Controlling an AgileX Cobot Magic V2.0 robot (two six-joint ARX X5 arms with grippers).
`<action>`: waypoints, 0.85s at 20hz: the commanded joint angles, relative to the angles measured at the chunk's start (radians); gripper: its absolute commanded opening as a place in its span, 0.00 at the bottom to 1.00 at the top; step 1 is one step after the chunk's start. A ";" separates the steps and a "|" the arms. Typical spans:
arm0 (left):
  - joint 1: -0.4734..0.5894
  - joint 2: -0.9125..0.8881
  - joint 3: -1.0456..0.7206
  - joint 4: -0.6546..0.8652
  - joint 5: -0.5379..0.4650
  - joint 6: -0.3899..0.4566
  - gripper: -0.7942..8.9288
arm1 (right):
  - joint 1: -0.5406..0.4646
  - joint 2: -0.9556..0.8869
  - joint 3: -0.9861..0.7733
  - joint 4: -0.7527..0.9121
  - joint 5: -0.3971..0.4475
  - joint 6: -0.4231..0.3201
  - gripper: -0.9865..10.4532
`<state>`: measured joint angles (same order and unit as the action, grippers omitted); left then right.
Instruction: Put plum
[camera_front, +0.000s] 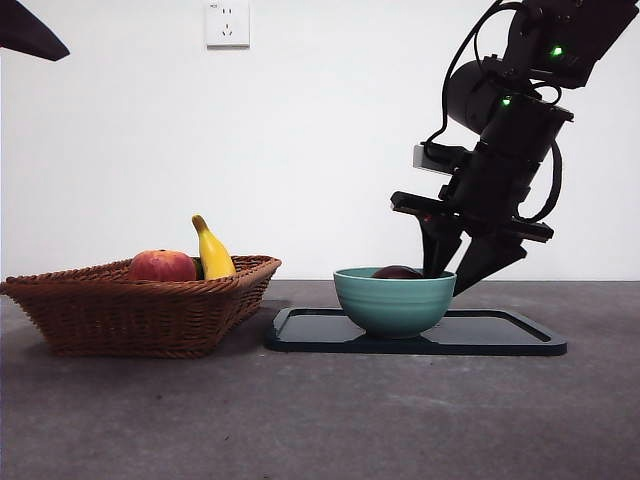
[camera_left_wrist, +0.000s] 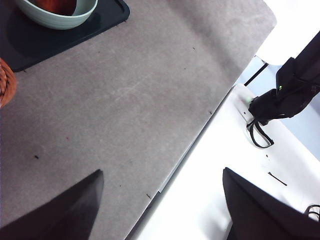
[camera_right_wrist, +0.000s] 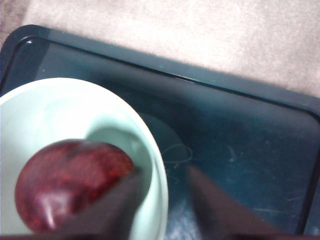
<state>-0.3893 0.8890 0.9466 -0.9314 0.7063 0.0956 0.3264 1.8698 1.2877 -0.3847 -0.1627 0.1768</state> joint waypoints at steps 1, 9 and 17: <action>-0.004 0.006 0.008 0.011 0.005 0.019 0.47 | 0.004 0.005 0.024 -0.008 -0.001 0.007 0.27; -0.004 0.006 0.008 0.011 0.005 0.019 0.47 | 0.005 -0.315 0.029 -0.101 -0.013 -0.007 0.27; -0.004 0.006 0.008 0.011 0.005 0.020 0.47 | 0.006 -0.755 0.014 -0.424 -0.048 -0.069 0.27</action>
<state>-0.3893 0.8890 0.9466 -0.9314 0.7063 0.0956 0.3271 1.1049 1.2934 -0.8143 -0.2092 0.1257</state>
